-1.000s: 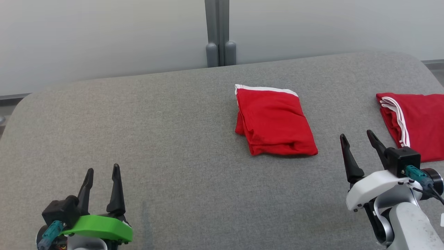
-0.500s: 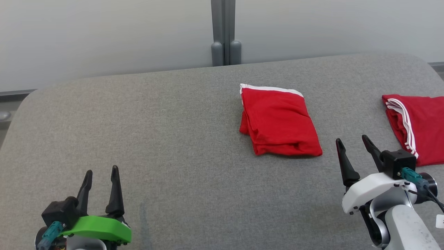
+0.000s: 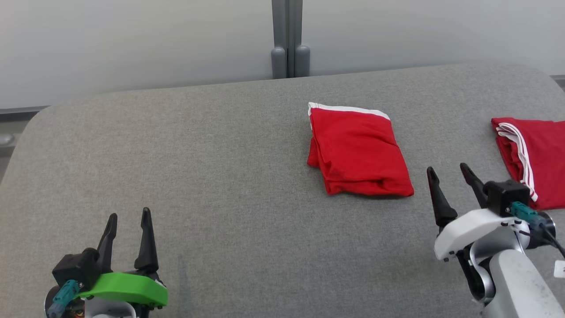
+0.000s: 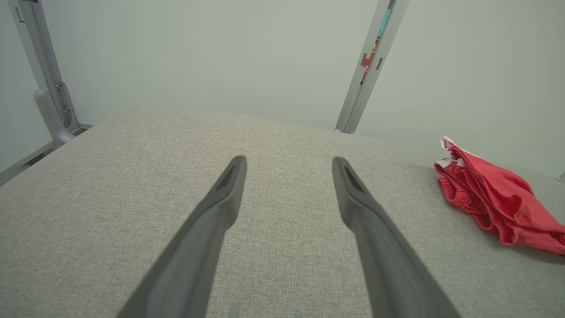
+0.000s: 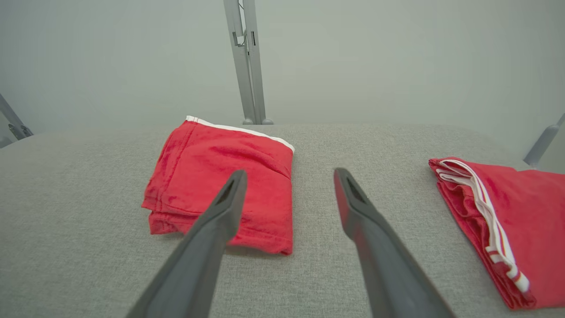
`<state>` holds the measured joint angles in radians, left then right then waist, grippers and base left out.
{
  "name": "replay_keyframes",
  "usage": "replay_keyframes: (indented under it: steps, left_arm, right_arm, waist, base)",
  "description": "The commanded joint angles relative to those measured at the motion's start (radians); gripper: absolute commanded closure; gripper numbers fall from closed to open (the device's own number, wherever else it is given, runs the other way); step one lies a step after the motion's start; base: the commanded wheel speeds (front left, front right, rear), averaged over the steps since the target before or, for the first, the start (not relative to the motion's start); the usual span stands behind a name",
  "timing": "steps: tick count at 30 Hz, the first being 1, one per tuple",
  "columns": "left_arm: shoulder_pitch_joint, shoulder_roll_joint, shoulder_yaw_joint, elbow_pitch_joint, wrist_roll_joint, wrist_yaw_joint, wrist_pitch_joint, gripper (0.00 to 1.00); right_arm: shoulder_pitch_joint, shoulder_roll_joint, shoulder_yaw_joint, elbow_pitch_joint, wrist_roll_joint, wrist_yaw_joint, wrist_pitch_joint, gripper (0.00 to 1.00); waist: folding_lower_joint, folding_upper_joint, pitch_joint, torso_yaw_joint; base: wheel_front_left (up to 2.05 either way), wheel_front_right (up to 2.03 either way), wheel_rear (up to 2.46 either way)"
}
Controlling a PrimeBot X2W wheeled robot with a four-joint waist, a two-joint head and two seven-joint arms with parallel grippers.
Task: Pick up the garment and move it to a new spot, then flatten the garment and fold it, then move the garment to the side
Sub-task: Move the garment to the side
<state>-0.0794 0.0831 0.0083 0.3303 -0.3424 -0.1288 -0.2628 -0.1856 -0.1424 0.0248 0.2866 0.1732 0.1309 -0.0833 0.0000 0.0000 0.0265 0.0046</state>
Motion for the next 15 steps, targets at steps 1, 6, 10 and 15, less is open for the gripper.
replay_keyframes:
  steps: [1, 6, 10, 15]
  left_arm:
    - [-0.015, 0.001, 0.003, -0.005, 0.005, -0.002, -0.002, 0.0]
    - [-0.036, 0.001, -0.004, -0.023, 0.011, -0.003, -0.002, 0.0]
    - [-0.059, 0.0, -0.017, -0.042, 0.017, -0.003, -0.002, 0.0]
    - [-0.09, 0.003, -0.031, -0.057, 0.014, -0.003, -0.002, 0.0]
  right_arm:
    - [-0.033, -0.007, -0.004, 0.003, 0.005, -0.001, 0.007, 0.0]
    - [-0.142, -0.011, -0.027, 0.057, 0.032, 0.0, 0.085, 0.0]
    - [-0.245, -0.025, -0.036, 0.136, 0.079, -0.001, 0.193, 0.0]
    - [-0.366, -0.039, -0.065, 0.264, 0.099, -0.001, 0.326, 0.0]
  waist:
    - [0.0, 0.0, 0.013, 0.005]
    - [0.0, 0.0, 0.053, 0.029]
    - [0.0, 0.0, 0.1, 0.065]
    - [0.0, 0.0, 0.157, 0.115]
  base:
    - [0.0, 0.0, 0.0]
    - [0.0, 0.0, 0.0]
    - [0.0, 0.0, 0.0]
    - [0.0, 0.0, 0.0]
